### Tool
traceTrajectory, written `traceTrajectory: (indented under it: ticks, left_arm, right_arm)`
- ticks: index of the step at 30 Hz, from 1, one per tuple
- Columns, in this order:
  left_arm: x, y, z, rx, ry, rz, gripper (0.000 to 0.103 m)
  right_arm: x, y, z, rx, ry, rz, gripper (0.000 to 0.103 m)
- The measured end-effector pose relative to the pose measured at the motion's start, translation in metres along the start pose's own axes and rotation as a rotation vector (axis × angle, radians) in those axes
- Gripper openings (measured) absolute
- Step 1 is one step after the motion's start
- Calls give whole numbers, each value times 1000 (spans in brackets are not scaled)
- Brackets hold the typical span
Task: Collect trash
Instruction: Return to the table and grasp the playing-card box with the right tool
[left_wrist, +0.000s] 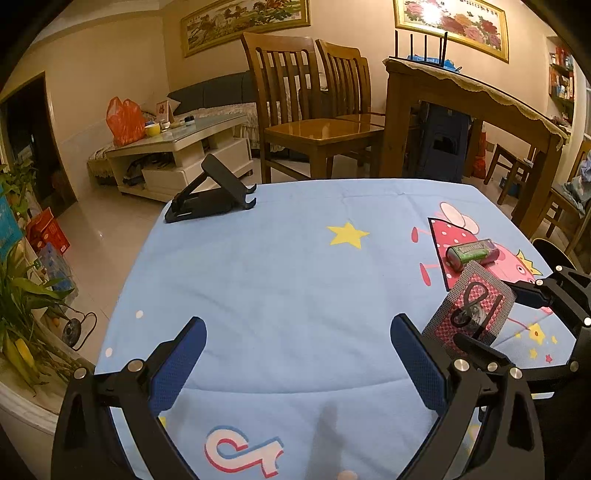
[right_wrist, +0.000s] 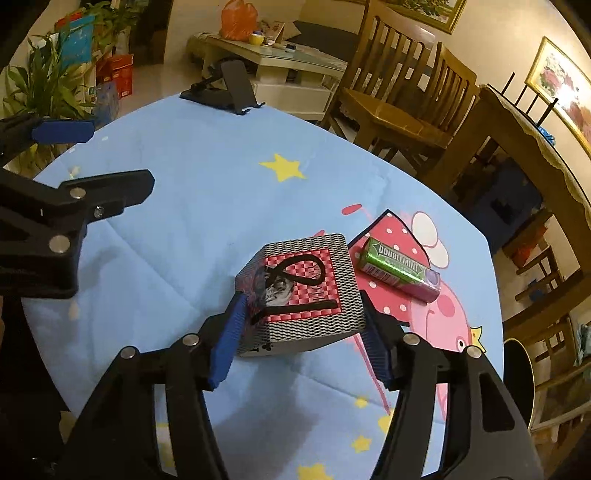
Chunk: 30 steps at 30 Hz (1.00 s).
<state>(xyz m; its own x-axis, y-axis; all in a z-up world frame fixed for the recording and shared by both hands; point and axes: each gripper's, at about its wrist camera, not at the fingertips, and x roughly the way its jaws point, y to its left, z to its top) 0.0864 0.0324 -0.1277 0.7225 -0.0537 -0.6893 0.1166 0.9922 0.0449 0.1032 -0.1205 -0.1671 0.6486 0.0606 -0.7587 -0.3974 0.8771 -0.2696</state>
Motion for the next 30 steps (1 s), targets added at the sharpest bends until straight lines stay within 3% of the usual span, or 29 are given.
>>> traceTrajectory:
  ticks: [17, 24, 28, 30]
  left_arm:
    - [4, 3, -2, -4, 17, 6, 96]
    - [6, -5, -2, 15, 14, 31, 96]
    - [8, -12, -3, 28, 18, 41, 96]
    - [9, -14, -3, 29, 21, 43, 96]
  right_arm:
    - [-6, -7, -10, 43, -22, 119, 48]
    - [-31, -30, -19, 90, -88, 71, 47]
    - [-13, -23, -26, 11, -9, 46, 48]
    - [-10, -21, -29, -3, -9, 18, 57]
